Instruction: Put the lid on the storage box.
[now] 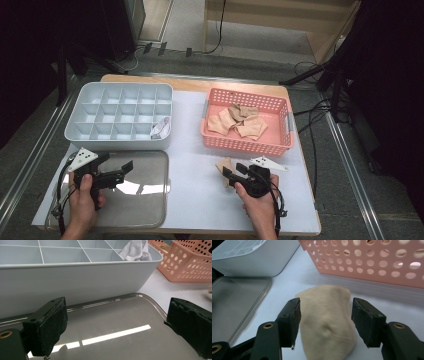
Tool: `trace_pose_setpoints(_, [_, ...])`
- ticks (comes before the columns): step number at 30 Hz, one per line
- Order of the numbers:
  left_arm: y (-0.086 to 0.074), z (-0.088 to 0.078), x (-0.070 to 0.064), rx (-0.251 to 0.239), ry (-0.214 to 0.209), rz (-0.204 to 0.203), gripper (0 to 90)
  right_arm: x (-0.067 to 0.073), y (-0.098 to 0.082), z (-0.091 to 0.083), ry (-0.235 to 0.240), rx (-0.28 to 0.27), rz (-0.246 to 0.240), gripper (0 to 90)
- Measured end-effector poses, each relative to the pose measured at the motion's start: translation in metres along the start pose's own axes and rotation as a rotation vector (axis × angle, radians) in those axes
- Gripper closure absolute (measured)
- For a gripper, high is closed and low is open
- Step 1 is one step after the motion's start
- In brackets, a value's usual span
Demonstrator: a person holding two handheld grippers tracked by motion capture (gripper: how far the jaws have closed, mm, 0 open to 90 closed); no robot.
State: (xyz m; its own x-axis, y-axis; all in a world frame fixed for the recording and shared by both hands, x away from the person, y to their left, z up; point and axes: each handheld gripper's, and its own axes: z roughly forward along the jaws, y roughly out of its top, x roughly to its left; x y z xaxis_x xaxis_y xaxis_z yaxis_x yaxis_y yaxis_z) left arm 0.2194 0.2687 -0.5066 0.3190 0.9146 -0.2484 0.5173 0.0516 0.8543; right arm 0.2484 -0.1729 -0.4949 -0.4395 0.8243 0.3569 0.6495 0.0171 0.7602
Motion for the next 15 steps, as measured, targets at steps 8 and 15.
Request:
trace_pose_setpoints(8, [-0.001, 0.001, -0.001, 0.003, -0.003, 0.003, 3.8, 0.005, 0.014, -0.012, 0.003, -0.034, -0.010, 38.6])
trace_pose_setpoints(15, [-0.001, 0.000, -0.001, 0.002, -0.013, 0.001, 3.8, 0.010, 0.045, -0.018, -0.034, -0.073, -0.035, 39.5])
